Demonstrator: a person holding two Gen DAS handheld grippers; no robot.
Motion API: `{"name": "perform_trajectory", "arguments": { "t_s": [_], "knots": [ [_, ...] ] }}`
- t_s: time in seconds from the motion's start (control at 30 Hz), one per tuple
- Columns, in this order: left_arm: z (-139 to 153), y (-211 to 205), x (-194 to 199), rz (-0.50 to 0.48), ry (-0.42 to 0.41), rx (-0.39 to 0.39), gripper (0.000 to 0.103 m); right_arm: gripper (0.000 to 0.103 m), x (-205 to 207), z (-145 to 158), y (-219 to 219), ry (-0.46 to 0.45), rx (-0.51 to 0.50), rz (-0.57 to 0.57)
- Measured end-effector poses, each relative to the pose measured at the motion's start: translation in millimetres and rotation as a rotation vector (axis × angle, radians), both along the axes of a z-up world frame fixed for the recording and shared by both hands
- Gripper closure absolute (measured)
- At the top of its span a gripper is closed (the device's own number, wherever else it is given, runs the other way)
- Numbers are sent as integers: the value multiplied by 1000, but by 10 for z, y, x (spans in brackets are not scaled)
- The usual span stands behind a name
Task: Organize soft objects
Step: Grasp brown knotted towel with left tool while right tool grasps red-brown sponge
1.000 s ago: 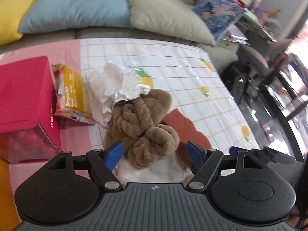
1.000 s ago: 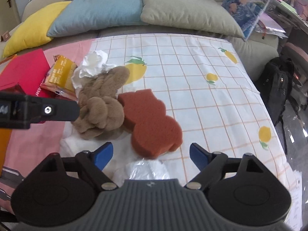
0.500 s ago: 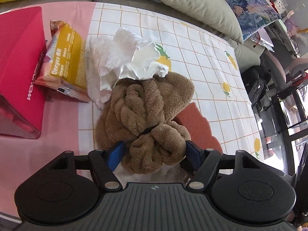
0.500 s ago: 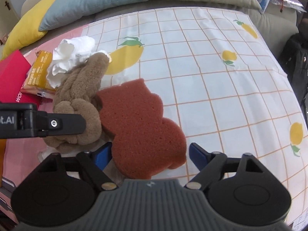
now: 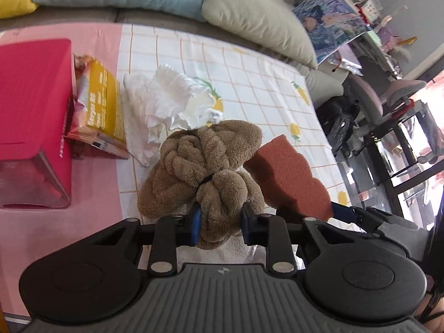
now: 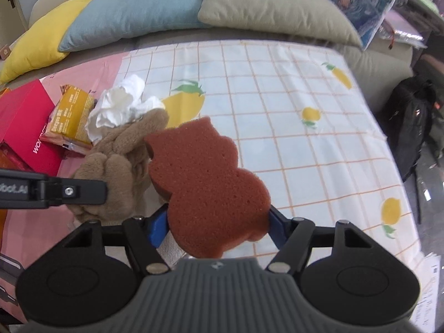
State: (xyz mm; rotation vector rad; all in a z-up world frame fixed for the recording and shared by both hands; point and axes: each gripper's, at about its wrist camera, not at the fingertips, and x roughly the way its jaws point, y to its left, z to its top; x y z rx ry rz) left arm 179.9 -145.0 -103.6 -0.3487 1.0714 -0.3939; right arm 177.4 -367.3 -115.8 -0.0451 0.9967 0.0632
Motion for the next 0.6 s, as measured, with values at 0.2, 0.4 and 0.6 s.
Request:
{"name": "perform_trajectory", "arguments": {
  "t_s": [0.2, 0.4, 0.6],
  "knots": [
    [278, 209, -307, -27, -80, -43, 72, 33, -266, 293, 101, -48, -16, -24],
    [527, 440, -624, -65, -152, -24, 72, 33, -584, 464, 250, -62, 28, -62],
    [651, 778, -966, -78, -193, 20, 72, 33, -926, 580, 486, -77, 66, -78]
  ]
}}
